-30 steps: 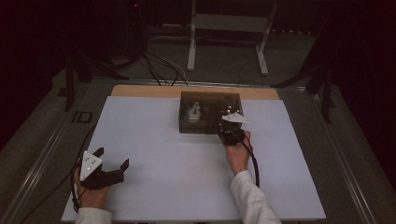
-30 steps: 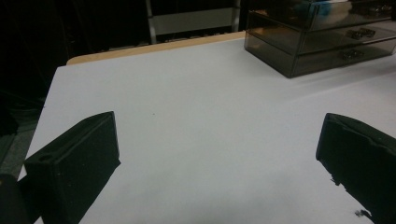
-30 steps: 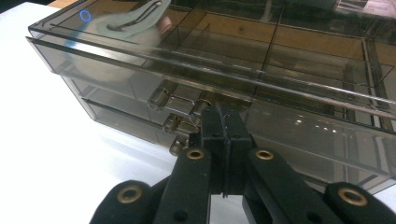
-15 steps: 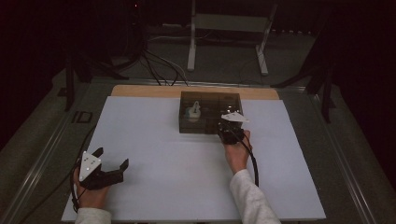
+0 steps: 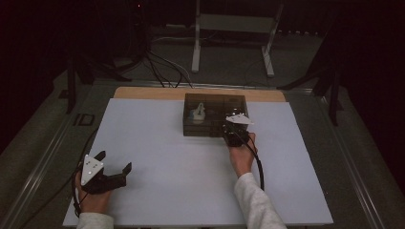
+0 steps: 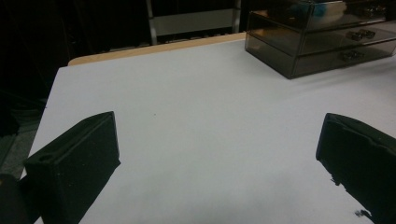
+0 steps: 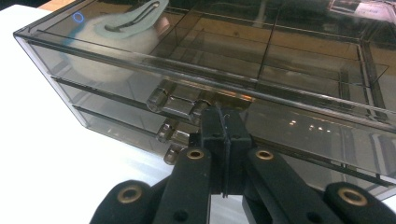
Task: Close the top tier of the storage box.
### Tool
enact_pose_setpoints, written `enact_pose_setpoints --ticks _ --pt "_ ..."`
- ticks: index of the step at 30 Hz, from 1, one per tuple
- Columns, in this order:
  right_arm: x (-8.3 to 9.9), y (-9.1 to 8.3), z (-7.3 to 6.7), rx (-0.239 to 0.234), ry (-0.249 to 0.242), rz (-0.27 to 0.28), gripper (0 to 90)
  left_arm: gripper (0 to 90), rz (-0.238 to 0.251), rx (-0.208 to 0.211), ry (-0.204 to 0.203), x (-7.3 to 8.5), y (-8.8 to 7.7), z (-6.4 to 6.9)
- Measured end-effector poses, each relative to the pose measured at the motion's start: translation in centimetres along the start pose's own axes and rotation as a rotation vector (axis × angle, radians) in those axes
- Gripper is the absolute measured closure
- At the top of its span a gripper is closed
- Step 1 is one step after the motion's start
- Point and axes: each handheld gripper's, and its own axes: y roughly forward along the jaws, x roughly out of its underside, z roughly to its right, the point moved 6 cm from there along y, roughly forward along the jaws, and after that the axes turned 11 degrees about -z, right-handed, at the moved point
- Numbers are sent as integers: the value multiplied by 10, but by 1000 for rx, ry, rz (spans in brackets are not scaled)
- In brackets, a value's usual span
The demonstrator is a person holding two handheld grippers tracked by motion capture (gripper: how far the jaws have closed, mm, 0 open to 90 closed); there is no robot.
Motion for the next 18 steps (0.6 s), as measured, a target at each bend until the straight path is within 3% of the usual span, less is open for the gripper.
enact_pose_setpoints --ticks 18 --pt "6 -3 -1 -17 -9 2 900 6 3 -2 -4 0 -1 -1"
